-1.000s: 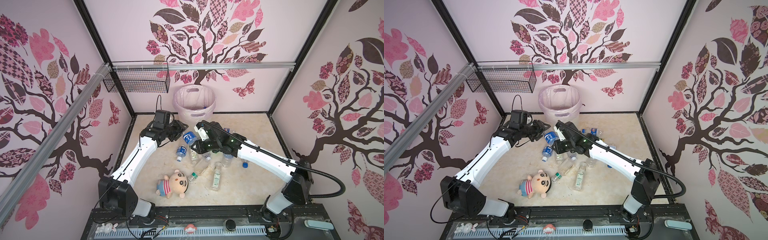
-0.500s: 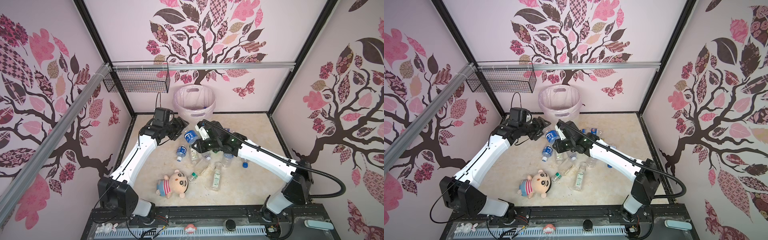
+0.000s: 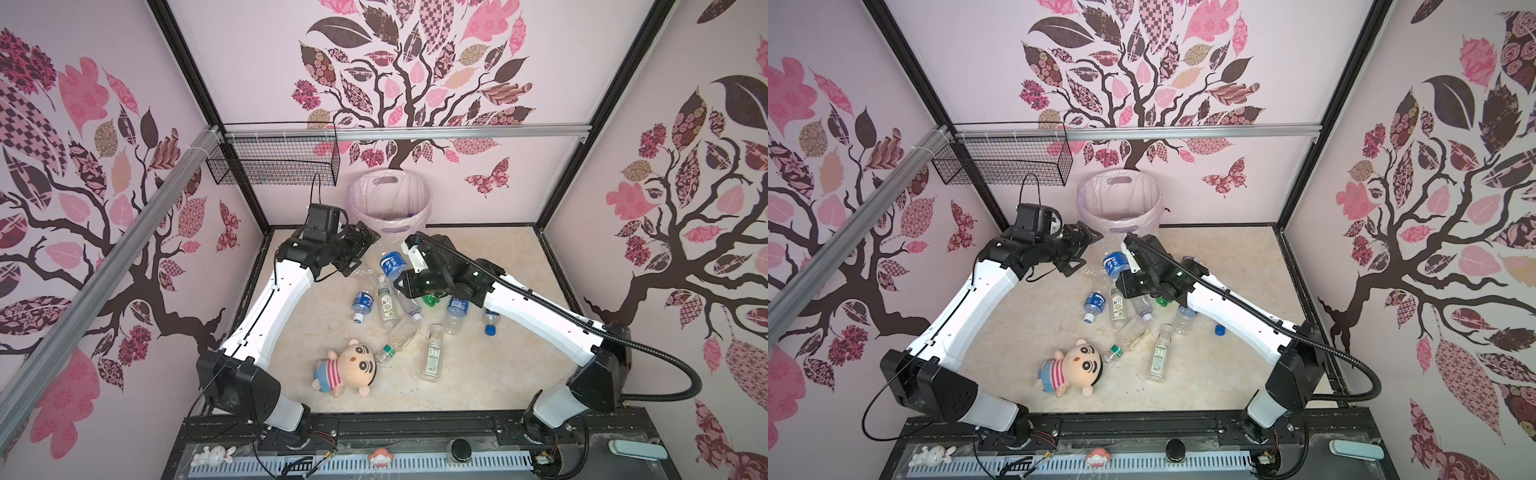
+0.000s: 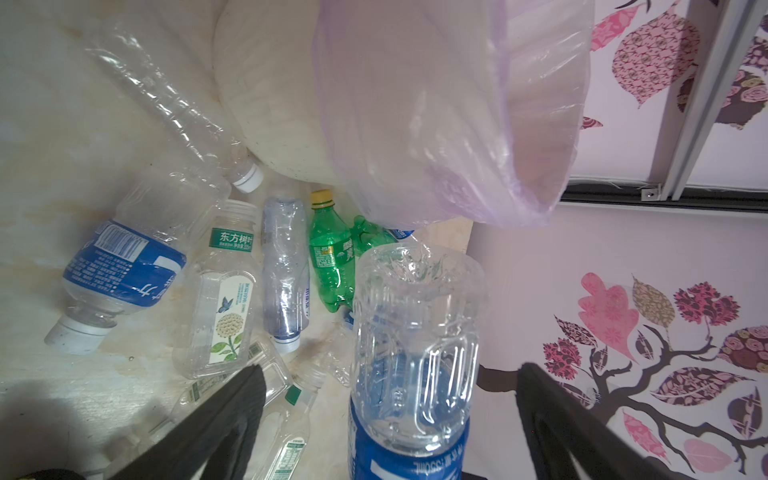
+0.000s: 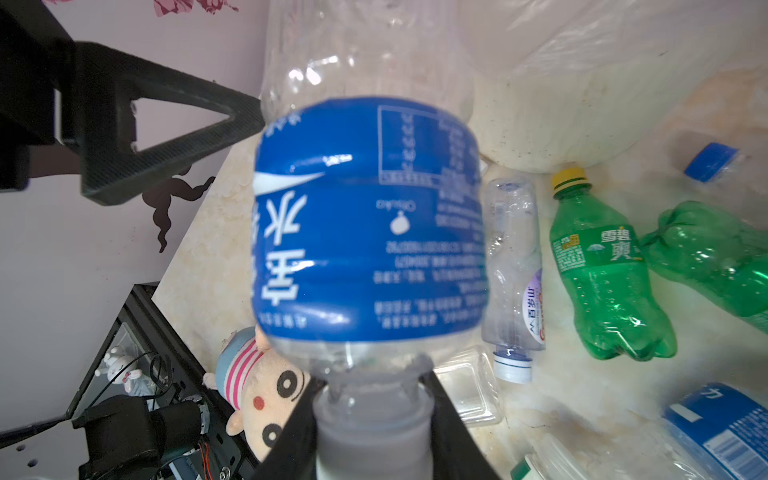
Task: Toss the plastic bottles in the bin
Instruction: 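Lift the blue-labelled bottle with the right gripper up over the bin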
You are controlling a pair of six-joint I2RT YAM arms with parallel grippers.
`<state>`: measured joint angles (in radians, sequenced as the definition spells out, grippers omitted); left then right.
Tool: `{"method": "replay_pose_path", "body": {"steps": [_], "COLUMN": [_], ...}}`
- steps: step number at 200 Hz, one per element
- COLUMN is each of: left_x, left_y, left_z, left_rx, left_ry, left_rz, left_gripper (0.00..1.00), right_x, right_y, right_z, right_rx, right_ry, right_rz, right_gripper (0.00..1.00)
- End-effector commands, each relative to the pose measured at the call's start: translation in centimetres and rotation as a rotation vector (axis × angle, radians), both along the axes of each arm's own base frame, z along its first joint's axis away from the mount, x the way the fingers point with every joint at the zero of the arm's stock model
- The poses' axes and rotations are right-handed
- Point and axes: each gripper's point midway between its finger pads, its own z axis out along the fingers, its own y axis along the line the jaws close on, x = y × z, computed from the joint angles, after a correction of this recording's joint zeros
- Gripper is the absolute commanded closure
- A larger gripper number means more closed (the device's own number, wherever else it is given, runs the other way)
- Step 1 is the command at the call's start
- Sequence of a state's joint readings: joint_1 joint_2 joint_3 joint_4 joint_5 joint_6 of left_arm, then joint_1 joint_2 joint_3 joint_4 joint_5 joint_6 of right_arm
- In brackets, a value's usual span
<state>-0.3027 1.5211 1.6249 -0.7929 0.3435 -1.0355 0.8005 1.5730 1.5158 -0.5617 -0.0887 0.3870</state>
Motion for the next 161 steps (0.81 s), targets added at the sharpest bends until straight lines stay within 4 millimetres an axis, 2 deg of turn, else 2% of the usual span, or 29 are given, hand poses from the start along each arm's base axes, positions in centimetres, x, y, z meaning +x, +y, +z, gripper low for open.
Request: {"method": "replay_pose_path", "body": {"steps": [1,20,64,78,85,88,94,98,123,161], "left_x": [0.1,0.1,-0.3,-0.5,-0.6,-0.7,-0.9,-0.9,-0.8,-0.1], "left_y": [-0.1,0.3,1.9,2.0,2.0,2.0,1.7,1.5,0.6,2.0], "left_z": [4.1,5.6,9.2,10.4,10.3,11.2,11.3,11.4,11.9,14.4], "left_rx": [-0.035,-0.060,-0.158,-0.184,-0.181,-0.183,-0.179,-0.179,-0.205,-0.272], "left_ry": [-0.050,-0.053,-0.088,-0.098,-0.084,-0.098,-0.093,-0.092,-0.098,-0.145], "left_rz": [-0.003,0.017,0.078,0.059,0.047,0.041,0.027,0.019,0.009,0.066], "left_gripper": [0.03,0.03,0.03,0.03,0.03,0.03,0.03,0.03,0.03,0.03], "right_x": [0.9,2.4,6.9,8.3,8.8,8.9,9.4,9.3,9.6,9.7], "right_y": [-1.1,-1.4,-2.6,-3.5,-3.8,-4.0,-4.1,-4.4,-5.5,-7.6], "right_z": [6.0,8.5,16.3,19.0,20.4,21.0,21.5,23.2,28.6,34.4], "right_rx": [0.025,0.022,0.041,0.026,0.030,0.032,0.024,0.045,0.080,0.090], "right_ry": [-0.157,-0.221,-0.418,-0.511,-0.560,-0.581,-0.610,-0.648,-0.800,-1.004], "right_rz": [-0.029,-0.059,-0.182,-0.249,-0.274,-0.287,-0.303,-0.317,-0.379,-0.493], "right_gripper": [0.94,0.94,0.93,0.93,0.93,0.93,0.92,0.92,0.92,0.92]}}
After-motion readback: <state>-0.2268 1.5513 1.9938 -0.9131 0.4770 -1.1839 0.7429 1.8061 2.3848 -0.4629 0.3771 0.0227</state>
